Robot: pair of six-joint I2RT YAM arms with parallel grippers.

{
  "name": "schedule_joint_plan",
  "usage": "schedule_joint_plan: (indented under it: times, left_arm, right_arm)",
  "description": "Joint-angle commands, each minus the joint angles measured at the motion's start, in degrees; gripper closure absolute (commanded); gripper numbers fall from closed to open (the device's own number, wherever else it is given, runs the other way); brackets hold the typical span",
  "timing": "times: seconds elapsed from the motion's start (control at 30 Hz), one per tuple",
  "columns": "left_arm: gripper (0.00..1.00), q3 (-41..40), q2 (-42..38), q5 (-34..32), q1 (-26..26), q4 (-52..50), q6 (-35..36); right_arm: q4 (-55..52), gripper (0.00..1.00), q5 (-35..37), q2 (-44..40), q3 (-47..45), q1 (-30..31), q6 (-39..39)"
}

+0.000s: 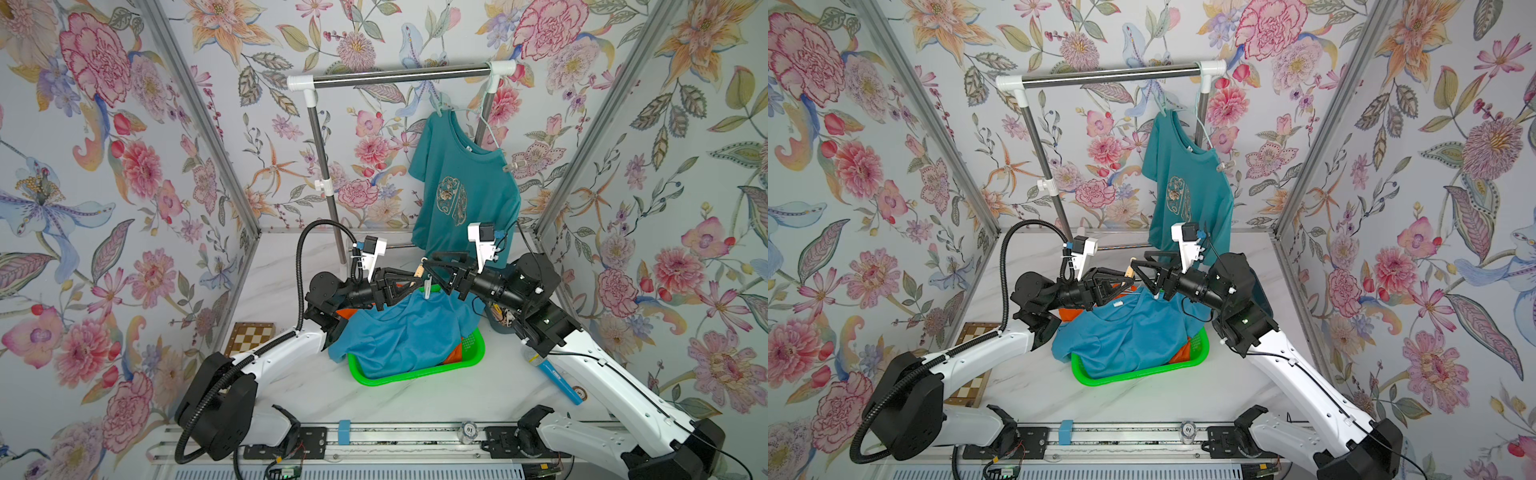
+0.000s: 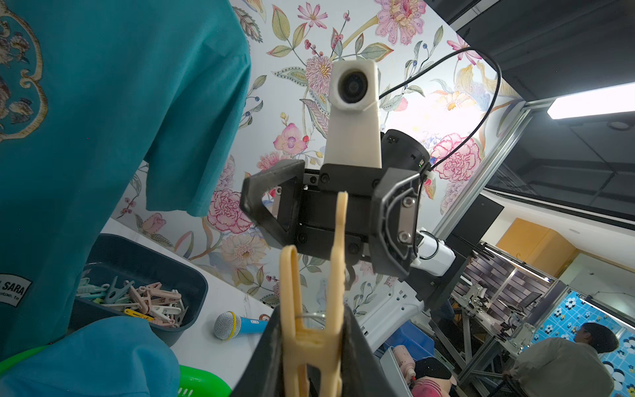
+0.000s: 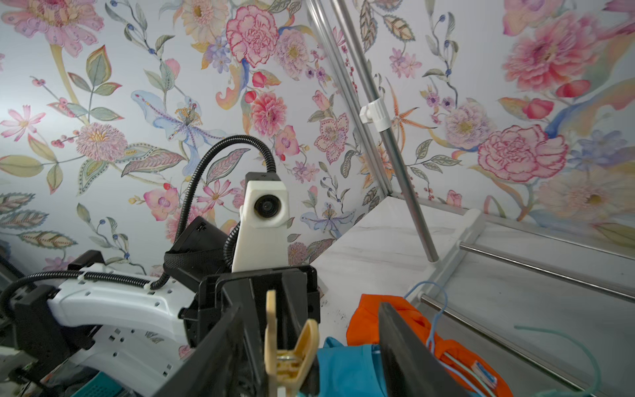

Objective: Use clothespins to secure the t-shirt on both sides of the hanger
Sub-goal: Pick up the clothespin from the storage box, then open the clothespin.

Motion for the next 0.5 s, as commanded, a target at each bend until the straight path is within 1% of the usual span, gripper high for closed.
schedule_joint_plan:
  times: [0.0,0.07,0.27,0.37,0.47]
  left_arm:
    - [0.8,-0.5,0.8,1.5,0.4,2.2,-0.2]
    - [0.79,-0.3,1.1,1.5,0.4,2.2,-0.2]
    - [0.79,0.0,1.9,1.6,0.5,2.4,-0.6]
    - [0.79,0.0,2.0,1.6,0.4,2.5,-0.6]
    - [0.79,-0.1,1.9,1.6,0.5,2.5,-0.8]
  right_arm:
    - [-7.1,0.31,2.8,-0.3,2.9,-0.9,-1.2]
    - [-7.1,0.28,1.3,0.8,2.8,-0.1,-0.1]
    - [-5.2,0.28,-0.6,2.5,2.6,3.6,0.6]
    - [-5.6,0.36,-1.2,3.2,2.7,3.7,0.7]
    - [-5.0,0.49,-2.0,4.0,2.7,3.5,0.7]
